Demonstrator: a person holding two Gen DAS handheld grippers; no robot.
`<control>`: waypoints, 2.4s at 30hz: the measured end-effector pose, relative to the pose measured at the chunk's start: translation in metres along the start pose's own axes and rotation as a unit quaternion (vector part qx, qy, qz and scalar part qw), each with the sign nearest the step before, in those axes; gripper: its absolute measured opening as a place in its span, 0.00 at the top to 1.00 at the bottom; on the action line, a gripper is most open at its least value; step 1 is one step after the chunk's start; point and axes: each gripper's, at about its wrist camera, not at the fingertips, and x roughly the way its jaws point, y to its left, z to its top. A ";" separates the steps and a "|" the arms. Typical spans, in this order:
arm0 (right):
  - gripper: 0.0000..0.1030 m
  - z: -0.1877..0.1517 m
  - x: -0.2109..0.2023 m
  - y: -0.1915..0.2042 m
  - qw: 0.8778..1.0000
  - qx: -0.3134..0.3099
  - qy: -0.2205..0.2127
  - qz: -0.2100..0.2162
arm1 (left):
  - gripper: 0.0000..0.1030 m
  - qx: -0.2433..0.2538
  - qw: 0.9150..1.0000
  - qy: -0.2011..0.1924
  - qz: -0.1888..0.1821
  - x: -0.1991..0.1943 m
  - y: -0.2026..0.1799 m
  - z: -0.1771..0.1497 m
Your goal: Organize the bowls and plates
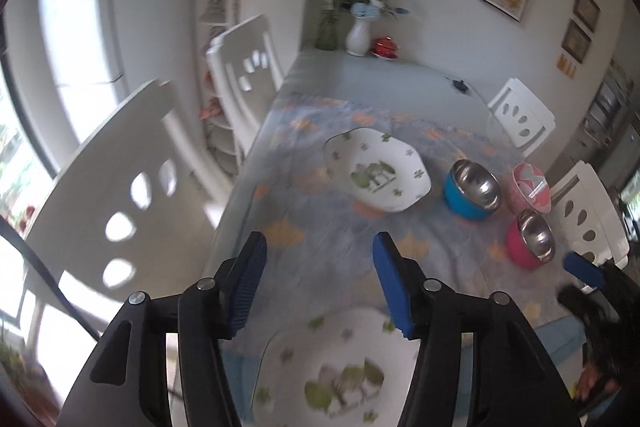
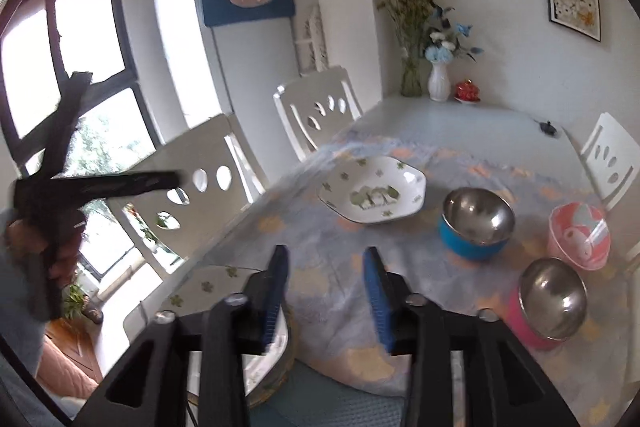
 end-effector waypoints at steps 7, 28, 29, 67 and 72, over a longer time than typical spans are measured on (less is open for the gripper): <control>0.47 0.006 -0.046 -0.031 0.997 0.038 -0.009 -0.068 | 0.46 0.024 0.998 0.034 -0.045 0.049 -0.017 0.018; 0.35 0.030 -0.302 -0.085 0.927 0.203 -0.124 -0.291 | 0.46 0.045 0.988 0.044 -0.139 0.058 -0.058 0.028; 0.35 0.037 -0.297 -0.078 0.932 0.194 -0.125 -0.278 | 0.46 0.046 0.990 0.038 -0.127 0.056 -0.054 0.031; 0.30 0.011 0.263 -0.132 0.942 0.303 0.135 -0.045 | 0.46 -0.039 0.985 0.134 -0.100 0.258 0.007 0.053; 0.30 0.007 0.283 -0.148 0.937 0.324 0.124 -0.040 | 0.45 0.000 0.984 0.133 -0.117 0.277 -0.008 0.060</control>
